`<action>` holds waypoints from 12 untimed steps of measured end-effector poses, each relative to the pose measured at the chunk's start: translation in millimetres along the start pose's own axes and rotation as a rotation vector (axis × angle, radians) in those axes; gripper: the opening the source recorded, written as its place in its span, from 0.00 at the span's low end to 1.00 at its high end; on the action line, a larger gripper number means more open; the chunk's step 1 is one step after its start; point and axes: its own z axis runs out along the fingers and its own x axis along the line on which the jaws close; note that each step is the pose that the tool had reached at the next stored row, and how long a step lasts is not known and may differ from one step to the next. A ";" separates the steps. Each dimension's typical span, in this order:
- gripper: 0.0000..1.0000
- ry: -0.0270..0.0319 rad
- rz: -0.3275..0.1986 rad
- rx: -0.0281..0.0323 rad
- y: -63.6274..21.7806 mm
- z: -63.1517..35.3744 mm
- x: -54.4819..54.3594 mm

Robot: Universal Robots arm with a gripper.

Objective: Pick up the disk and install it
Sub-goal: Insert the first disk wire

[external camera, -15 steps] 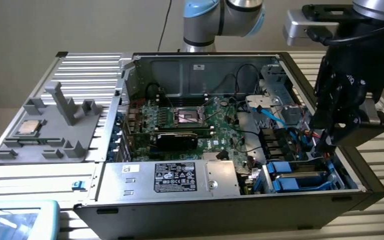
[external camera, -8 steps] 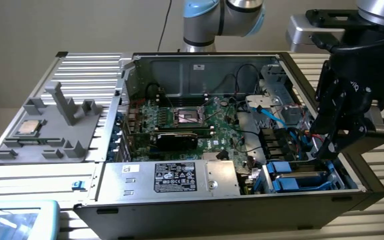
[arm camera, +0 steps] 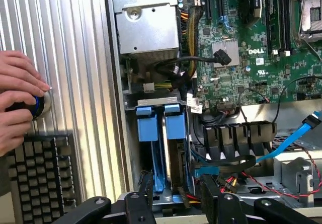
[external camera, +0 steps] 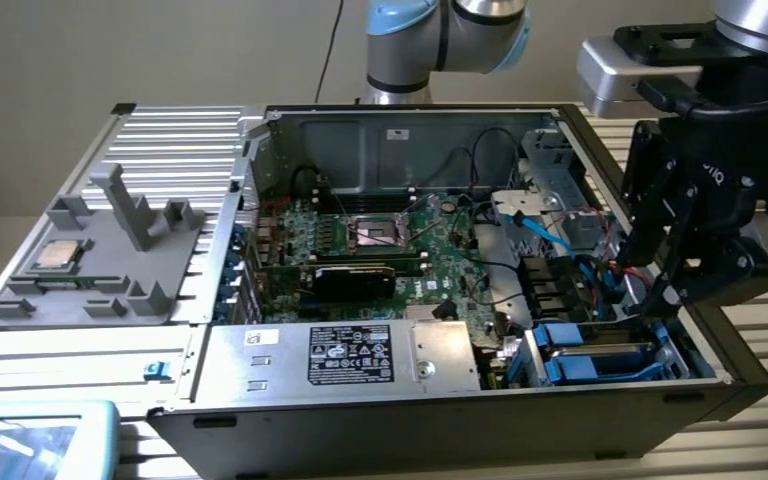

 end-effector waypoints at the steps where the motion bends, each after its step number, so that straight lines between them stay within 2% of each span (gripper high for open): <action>1: 0.51 -0.0012 -0.019 0.0007 -0.1 0.1 0.0; 6: 0.51 -0.0045 -0.069 0.0017 -7.2 0.7 -0.6; 10: 0.51 -0.0059 -0.095 -0.0046 -13.2 1.2 -1.2; 12: 0.51 -0.0064 -0.108 -0.0119 -14.9 1.5 -1.3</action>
